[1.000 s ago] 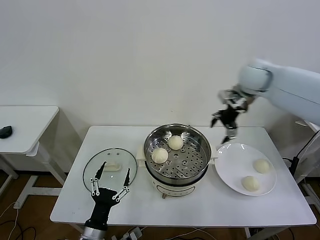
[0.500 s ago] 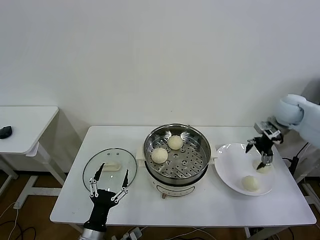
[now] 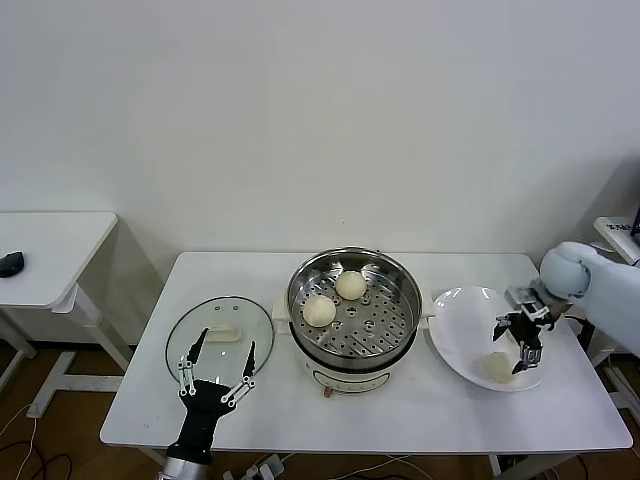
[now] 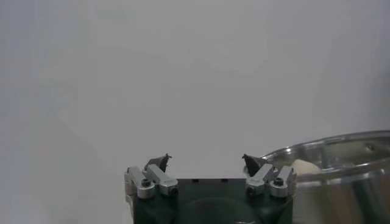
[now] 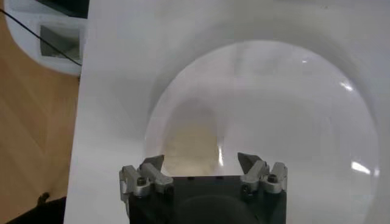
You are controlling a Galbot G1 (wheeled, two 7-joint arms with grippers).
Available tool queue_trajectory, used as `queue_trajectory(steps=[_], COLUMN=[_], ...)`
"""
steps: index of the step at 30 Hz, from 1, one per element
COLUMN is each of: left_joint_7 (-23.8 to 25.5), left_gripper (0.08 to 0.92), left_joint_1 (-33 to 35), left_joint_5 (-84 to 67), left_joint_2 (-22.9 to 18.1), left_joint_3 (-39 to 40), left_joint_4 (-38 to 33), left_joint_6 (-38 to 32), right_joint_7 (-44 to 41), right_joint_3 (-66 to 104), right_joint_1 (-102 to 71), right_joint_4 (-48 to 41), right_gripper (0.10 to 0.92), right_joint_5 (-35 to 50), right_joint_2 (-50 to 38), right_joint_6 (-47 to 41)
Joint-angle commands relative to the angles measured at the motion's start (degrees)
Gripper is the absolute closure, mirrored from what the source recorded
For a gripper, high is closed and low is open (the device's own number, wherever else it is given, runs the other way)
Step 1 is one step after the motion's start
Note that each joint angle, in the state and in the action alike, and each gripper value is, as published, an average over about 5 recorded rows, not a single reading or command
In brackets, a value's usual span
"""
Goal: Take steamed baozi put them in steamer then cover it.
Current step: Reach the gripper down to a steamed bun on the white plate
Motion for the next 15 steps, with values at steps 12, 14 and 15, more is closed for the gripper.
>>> queue_trajectory(steps=[12, 14, 15], left_joint_7=[-0.2, -0.2, -0.2], left_gripper=[0.177, 0.177, 0.177], left_joint_1=[0.0, -0.1, -0.1], left_joint_5=[0.0, 0.0, 0.0], left_joint_2=[0.0, 0.1, 0.1], left_joint_3=[0.0, 0.1, 0.1], left_joint_4=[0.1, 0.0, 0.0], left_joint_6=[0.0, 0.0, 0.0], right_joint_7=[0.6, 0.5, 0.4], right_joint_3=[3.6, 2.6, 1.9], right_joint_1=[-3.9, -2.0, -0.7], right_joint_4=[-1.5, -0.7, -0.3], right_gripper=[0.365, 0.393, 0.401], right_joint_5=[-1.4, -0.8, -0.4], right_joint_2=[0.8, 0.3, 0.1], right_joint_6=[-0.1, -0.2, -0.1])
